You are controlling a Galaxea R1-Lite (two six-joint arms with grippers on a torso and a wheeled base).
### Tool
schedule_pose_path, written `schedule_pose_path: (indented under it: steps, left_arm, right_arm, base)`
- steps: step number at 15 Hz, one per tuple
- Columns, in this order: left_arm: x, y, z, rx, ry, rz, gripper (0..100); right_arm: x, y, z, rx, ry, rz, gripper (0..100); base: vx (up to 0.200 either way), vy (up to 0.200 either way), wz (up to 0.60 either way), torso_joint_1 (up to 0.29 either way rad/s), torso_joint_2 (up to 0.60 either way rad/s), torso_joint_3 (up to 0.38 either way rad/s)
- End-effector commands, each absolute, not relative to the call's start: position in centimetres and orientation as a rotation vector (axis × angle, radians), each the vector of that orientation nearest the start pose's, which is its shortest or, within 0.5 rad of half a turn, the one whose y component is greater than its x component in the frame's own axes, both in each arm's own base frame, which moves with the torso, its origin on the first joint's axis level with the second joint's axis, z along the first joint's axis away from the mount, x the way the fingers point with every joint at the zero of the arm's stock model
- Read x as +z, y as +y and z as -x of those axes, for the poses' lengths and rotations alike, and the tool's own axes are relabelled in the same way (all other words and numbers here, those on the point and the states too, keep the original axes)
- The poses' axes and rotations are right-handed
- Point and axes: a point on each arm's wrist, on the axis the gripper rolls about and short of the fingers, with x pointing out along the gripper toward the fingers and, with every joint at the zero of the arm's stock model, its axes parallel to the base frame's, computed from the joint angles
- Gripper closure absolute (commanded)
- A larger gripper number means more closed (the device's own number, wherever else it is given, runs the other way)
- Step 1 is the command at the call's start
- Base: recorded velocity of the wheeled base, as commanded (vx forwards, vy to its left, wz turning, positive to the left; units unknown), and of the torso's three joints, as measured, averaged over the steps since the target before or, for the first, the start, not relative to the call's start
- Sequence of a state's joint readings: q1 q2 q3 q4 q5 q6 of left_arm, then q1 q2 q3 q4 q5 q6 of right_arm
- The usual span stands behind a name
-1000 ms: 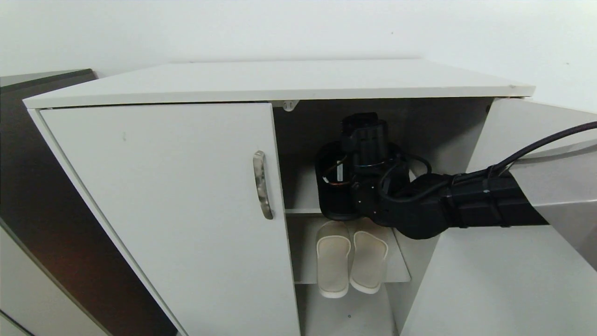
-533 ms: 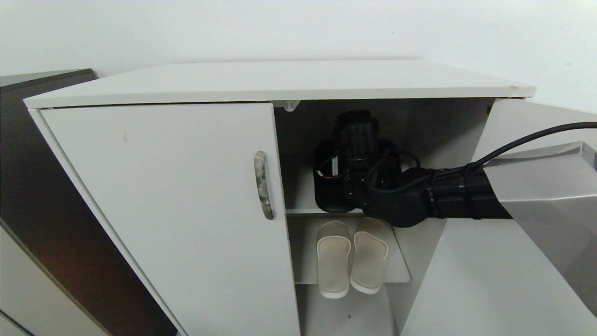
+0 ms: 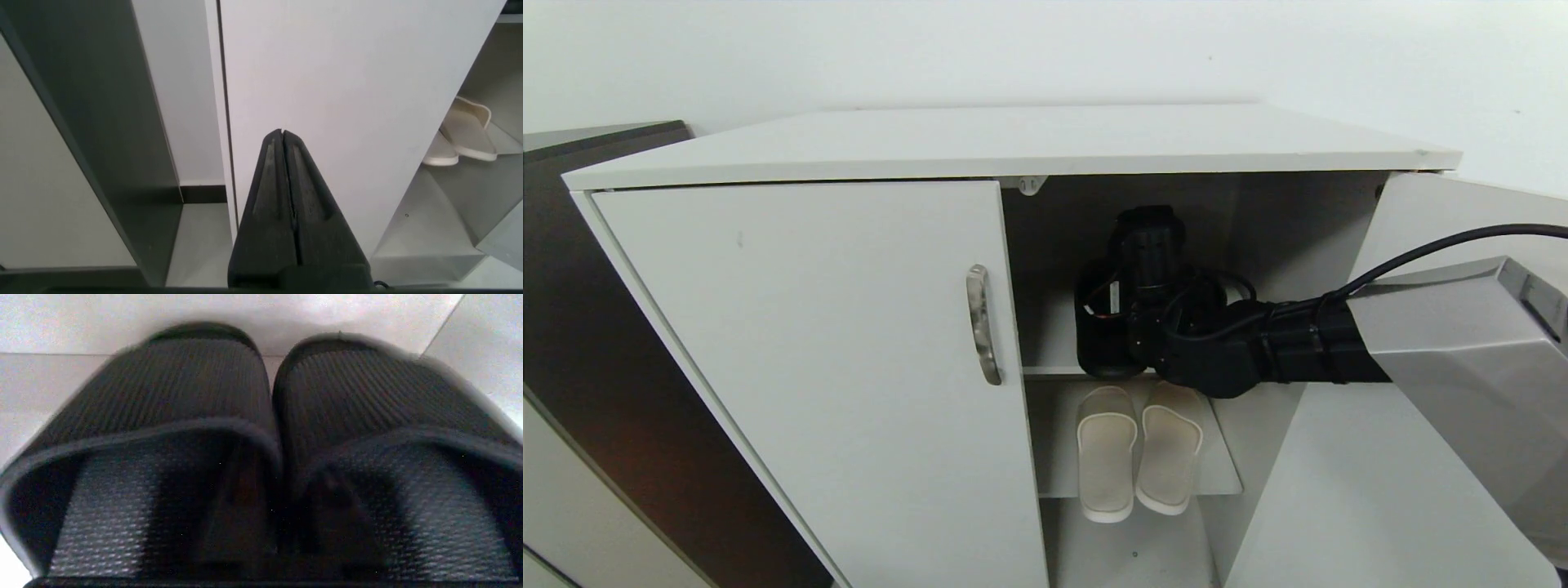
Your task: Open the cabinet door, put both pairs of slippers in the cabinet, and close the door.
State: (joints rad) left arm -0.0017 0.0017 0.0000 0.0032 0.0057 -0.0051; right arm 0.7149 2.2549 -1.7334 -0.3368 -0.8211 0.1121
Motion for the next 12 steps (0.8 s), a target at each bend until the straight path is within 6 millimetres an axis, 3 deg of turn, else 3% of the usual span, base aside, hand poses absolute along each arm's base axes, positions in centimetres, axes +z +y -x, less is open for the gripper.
schedule_pose_path:
  steps: [1,3,10,11,12]
  left_arm:
    - [7.5,0.0,2.3,0.005,0.005,0.006,100]
    - [7.5,0.0,2.3,0.006,0.005,0.006,100]
    - [7.5,0.0,2.3,0.006,0.005,0.006,100]
    - [7.5,0.0,2.3,0.006,0.005,0.006,100]
    - [7.5,0.0,2.3,0.006,0.005,0.006,100]
  right_arm:
    - [19.2,29.8,-36.6,-0.11,0.131,0.019,0]
    - [19.5,29.8,-35.9,-0.102,0.13,0.02,0]
    - [21.3,28.9,-28.6,-0.005,0.119,0.018,0]
    - [21.3,28.9,-28.6,-0.005,0.119,0.018,0]
    - [20.7,28.5,-26.3,0.031,0.123,0.026,0]
  base:
    - [0.0,0.0,0.0,0.0,0.0,0.0]
    - [0.0,0.0,0.0,0.0,0.0,0.0]
    - [0.0,0.0,0.0,0.0,0.0,0.0]
    - [0.0,0.0,0.0,0.0,0.0,0.0]
    - [0.0,0.0,0.0,0.0,0.0,0.0]
